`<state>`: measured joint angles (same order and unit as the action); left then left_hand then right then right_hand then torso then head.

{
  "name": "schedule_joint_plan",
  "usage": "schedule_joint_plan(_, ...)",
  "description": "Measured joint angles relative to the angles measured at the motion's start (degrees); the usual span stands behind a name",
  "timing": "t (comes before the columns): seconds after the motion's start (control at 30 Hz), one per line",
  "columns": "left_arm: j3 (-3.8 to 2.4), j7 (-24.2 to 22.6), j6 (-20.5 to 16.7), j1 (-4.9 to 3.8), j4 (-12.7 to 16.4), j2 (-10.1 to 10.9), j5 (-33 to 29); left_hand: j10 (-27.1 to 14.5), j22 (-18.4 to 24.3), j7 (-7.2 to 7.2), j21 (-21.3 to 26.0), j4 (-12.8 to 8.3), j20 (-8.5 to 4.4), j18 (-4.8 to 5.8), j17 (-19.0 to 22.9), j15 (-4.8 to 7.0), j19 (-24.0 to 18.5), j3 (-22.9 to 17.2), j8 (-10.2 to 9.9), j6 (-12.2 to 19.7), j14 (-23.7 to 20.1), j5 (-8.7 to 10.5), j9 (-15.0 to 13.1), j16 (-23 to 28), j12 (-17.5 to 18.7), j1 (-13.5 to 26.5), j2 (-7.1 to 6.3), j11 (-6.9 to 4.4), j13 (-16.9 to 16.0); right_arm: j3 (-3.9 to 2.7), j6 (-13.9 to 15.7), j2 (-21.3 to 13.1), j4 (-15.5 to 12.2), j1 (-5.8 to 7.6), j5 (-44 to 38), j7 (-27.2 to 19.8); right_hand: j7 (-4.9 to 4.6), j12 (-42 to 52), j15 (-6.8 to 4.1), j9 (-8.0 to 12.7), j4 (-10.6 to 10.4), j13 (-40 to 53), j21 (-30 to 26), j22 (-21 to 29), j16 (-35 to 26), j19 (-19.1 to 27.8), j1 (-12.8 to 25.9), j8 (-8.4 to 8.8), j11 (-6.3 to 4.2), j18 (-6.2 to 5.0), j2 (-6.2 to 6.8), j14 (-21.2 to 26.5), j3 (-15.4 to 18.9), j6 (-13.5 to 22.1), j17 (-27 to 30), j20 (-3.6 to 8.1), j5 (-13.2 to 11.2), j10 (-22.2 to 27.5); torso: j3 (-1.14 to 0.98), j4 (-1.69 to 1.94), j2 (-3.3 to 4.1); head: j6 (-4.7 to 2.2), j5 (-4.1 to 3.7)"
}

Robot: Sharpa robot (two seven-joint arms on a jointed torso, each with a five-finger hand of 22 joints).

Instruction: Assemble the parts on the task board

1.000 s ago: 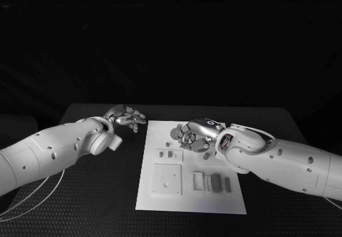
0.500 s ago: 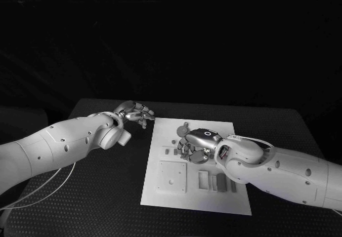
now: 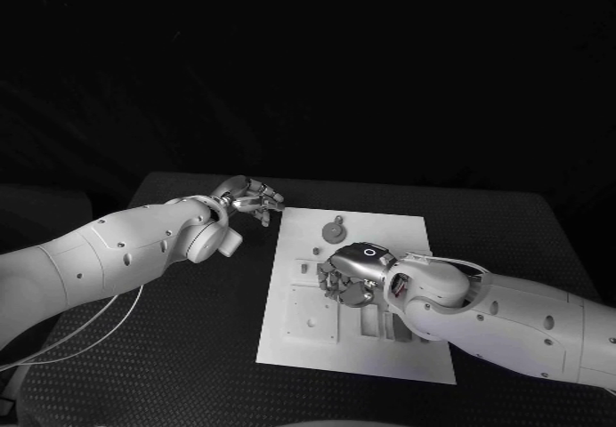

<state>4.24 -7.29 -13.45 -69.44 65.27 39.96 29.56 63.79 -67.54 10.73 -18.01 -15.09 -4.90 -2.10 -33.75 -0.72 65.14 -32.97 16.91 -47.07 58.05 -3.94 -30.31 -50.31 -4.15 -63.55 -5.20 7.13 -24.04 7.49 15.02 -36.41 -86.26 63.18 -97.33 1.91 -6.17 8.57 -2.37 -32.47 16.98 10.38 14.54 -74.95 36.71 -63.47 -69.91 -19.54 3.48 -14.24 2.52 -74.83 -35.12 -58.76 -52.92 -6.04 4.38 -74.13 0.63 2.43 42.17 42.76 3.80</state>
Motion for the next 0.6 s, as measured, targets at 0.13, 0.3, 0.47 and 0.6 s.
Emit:
schedule_joint_plan(0.13, 0.00, -0.01, -0.01, 0.00, 0.00, -0.02, -0.01, 0.01, 0.00, 0.00, 0.00, 0.00, 0.00, 0.00, 0.00, 0.00, 0.00, 0.00, 0.00, 0.00, 0.00, 0.00, 0.00, 0.00, 0.00, 0.00, 0.00, -0.01, 0.00, 0.80, -0.09, 0.11, 0.03, -0.08, -0.45, -0.03, 0.00, 0.00, 0.08, 0.00, 0.00, 0.00, 0.00, 0.00, 0.00, 0.00, 0.00, 0.00, 0.00, 0.00, 0.00, -0.07, 0.00, 0.01, 0.00, 0.00, 0.00, 0.00, 0.00, 0.01, 0.00, 0.17, 0.24)
schedule_joint_plan(0.3, 0.00, -0.02, 0.00, 0.00, -0.01, -0.11, -0.02, 0.01, -0.02, -0.01, 0.00, 0.00, 0.01, 0.00, -0.05, 0.00, 0.00, 0.00, 0.00, 0.01, 0.00, 0.00, 0.01, 0.00, 0.00, 0.00, 0.00, -0.02, 0.00, 0.97, -0.09, 0.75, 0.71, -0.61, -0.92, -0.07, 0.08, 0.00, 0.08, 0.00, 0.01, 0.06, 0.00, 0.01, 0.00, 0.00, 0.08, 0.00, 0.00, 0.00, 0.08, -0.08, 0.01, 0.12, 0.00, 0.00, 0.00, 0.00, 0.03, 0.01, 0.00, 0.37, 0.54)
schedule_joint_plan(0.47, 0.00, -0.03, 0.01, 0.00, -0.02, -0.12, -0.03, 0.09, -0.05, -0.01, 0.00, 0.00, 0.01, 0.00, -0.05, -0.01, 0.00, 0.00, 0.00, 0.01, 0.00, 0.00, 0.01, 0.00, 0.00, 0.00, 0.00, -0.09, 0.00, 1.12, -0.01, 1.27, 1.20, -1.48, -1.32, -0.16, 0.02, 0.00, 0.09, -1.30, 0.01, 0.09, 0.00, 0.01, 0.00, 0.00, 0.23, 0.02, 0.00, 0.00, 0.23, -0.09, 0.01, 0.20, 0.00, 0.00, 0.00, 0.00, 0.04, 0.05, 0.00, 0.57, 0.79)
schedule_joint_plan(0.6, 0.00, -0.03, 0.03, -0.01, -0.04, -0.06, -0.03, 0.09, -0.04, -0.01, 0.00, 0.00, 0.02, -0.01, -0.10, -0.01, 0.01, 0.00, 0.00, 0.02, -0.01, 0.00, 0.01, 0.00, 0.00, 0.00, 0.00, -0.09, -0.01, 1.08, 0.07, 1.34, 1.38, -1.49, -1.51, -0.24, 0.07, 0.00, 0.10, -1.30, 0.01, 0.08, 0.00, 0.01, 0.00, 0.00, 0.28, 0.05, 0.00, 0.00, 0.28, -0.09, 0.01, 0.28, 0.00, 0.00, 0.00, 0.00, 0.07, 0.08, 0.01, 0.75, 1.03)
